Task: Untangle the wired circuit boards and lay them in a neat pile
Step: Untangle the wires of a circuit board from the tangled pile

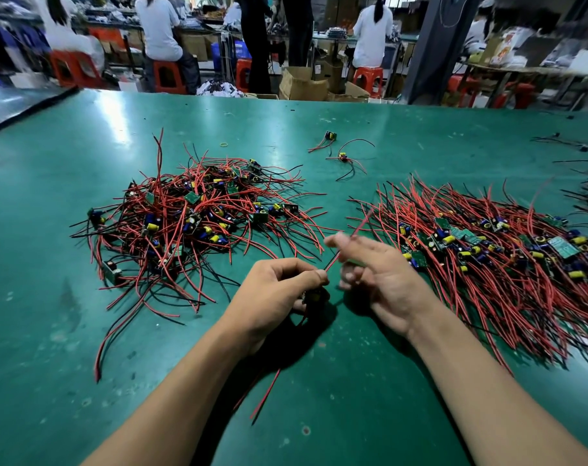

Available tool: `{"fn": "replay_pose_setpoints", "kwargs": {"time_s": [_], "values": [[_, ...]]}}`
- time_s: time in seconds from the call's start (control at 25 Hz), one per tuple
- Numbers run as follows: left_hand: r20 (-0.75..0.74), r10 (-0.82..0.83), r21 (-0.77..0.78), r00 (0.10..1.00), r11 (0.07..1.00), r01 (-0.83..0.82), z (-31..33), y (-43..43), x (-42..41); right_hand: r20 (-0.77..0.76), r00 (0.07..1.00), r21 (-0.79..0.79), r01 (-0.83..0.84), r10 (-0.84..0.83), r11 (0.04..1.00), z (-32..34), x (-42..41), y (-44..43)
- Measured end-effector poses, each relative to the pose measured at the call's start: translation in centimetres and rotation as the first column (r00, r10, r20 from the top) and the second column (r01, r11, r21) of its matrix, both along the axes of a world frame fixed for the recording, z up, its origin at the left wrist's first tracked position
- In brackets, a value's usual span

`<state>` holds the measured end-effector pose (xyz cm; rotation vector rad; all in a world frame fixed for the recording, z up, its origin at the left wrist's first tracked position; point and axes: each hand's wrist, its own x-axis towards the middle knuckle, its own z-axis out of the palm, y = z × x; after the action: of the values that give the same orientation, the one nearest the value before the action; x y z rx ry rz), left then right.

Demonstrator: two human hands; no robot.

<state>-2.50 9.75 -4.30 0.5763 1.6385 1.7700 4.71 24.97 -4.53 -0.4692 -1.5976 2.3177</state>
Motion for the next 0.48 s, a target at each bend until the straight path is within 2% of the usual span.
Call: {"fn": "replay_pose_setpoints", "kwargs": {"time_s": [0.08,0.2,0.36,0.48], "values": [[0.028,0.021,0.015,0.999,1.0,-0.022,0.1,0.0,0.0,0.053,0.992,0.062,-0.119,0.116,0.991,-0.4,0.0,-0.9],[0.047,0.017,0.031,0.999,0.999,-0.019,0.2,-0.1,-0.1,0.117,0.987,0.144,-0.129,0.113,0.981,-0.5,0.1,-0.8],[0.021,-0.015,0.001,1.0,1.0,0.015,0.3,-0.2,-0.1,0.067,0.995,0.147,0.06,-0.07,0.987,-0.2,0.2,1.1],[0.009,-0.03,-0.014,1.0,0.999,0.03,0.3,-0.1,-0.1,-0.012,0.969,0.072,0.248,-0.248,0.966,-0.1,-0.1,1.7]]}}
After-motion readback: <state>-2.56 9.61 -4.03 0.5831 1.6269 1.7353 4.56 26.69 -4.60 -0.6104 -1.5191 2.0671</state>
